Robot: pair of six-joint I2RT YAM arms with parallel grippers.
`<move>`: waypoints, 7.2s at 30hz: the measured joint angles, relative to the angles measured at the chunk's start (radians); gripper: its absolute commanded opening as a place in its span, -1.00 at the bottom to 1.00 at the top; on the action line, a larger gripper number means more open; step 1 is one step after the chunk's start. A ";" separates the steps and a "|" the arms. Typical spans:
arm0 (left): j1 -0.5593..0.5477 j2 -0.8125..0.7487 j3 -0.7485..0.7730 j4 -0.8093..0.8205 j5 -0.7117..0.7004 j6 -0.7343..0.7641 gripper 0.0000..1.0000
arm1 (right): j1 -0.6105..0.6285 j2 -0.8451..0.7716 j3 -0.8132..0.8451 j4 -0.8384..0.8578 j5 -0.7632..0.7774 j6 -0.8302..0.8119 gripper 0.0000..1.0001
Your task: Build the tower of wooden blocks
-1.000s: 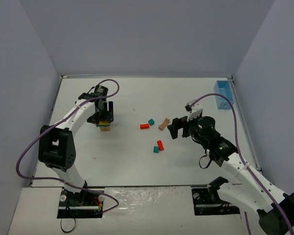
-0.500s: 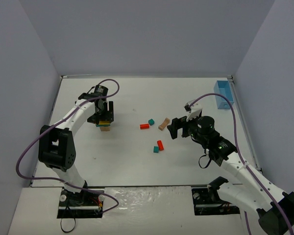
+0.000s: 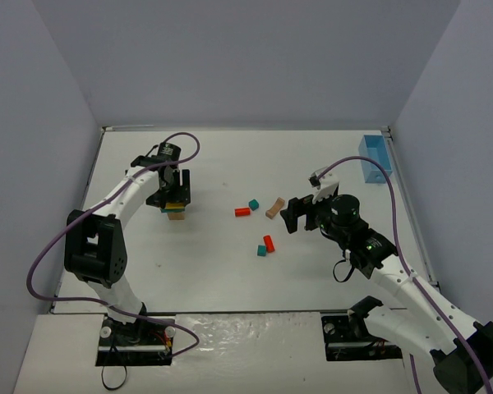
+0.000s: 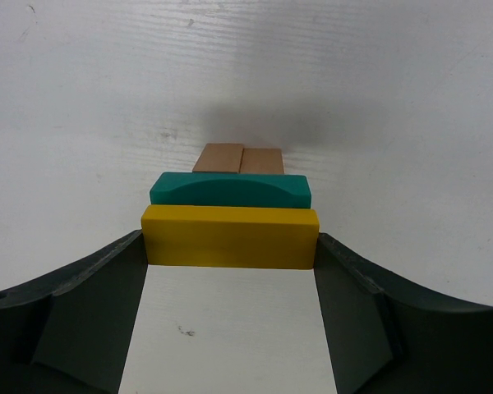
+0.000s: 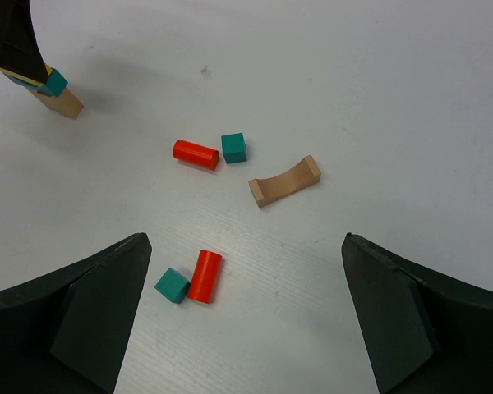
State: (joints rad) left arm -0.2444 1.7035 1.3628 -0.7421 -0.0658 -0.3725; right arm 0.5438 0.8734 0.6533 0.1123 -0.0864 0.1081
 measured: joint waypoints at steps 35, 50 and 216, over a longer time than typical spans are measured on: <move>0.011 0.000 0.003 0.001 0.017 0.006 -0.28 | 0.000 0.004 0.000 0.000 -0.001 0.000 1.00; 0.017 0.000 0.016 0.009 0.025 0.021 -0.28 | 0.000 0.008 0.000 0.000 -0.001 0.000 1.00; 0.024 0.004 -0.001 0.027 0.037 0.030 0.76 | 0.000 0.012 0.000 0.000 -0.020 0.000 1.00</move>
State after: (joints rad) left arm -0.2203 1.7077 1.3620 -0.7151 -0.0283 -0.3425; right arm 0.5438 0.8852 0.6533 0.1123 -0.1062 0.1078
